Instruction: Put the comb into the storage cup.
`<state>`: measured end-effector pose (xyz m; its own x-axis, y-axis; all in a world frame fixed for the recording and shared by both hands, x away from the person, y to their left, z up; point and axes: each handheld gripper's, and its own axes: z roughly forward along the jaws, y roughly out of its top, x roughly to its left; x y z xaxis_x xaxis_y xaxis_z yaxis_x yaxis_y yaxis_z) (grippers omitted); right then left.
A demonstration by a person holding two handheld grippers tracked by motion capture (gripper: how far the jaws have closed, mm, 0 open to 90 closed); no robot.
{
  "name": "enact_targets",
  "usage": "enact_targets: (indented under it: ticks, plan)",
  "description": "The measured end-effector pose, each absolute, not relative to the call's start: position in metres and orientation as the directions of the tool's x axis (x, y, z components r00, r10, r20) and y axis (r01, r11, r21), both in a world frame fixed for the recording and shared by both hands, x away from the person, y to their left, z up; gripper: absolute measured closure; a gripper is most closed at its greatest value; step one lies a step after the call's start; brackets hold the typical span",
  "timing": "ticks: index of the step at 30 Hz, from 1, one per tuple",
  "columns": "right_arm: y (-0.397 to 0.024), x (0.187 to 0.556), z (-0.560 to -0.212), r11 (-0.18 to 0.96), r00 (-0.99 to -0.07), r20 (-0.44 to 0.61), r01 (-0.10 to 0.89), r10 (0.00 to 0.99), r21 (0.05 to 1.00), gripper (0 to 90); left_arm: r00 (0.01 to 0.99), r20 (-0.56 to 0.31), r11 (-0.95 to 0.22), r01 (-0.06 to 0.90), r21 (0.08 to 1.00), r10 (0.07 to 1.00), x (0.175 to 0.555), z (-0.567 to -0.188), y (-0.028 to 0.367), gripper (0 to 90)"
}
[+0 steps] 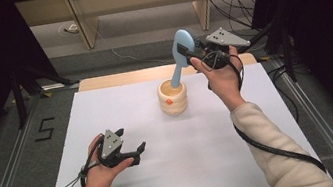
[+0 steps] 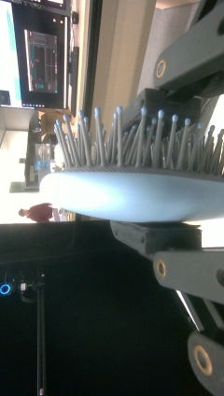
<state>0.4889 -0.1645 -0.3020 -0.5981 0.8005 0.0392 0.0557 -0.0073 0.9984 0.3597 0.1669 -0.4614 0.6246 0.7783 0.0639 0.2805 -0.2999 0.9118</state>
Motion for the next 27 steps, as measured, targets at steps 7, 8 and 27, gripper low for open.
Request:
enact_targets:
  ticks: [7,8,27]
  plan:
    - [-0.163,0.493,-0.305,-0.005,-0.595,0.040,0.061,0.802,0.998,52.5,0.624,0.063,-0.299,0.281,0.912,0.779,0.360,-0.462,0.167,12.0]
    - [-0.163,0.493,-0.305,-0.005,-0.595,0.041,0.062,0.803,0.998,52.5,0.624,0.063,-0.298,0.281,0.912,0.779,0.360,-0.462,0.167,12.0]
    - [-0.157,0.501,-0.312,-0.004,-0.595,0.059,0.093,0.802,0.996,52.3,0.625,0.061,-0.297,0.280,0.913,0.778,0.360,-0.462,0.167,12.0]
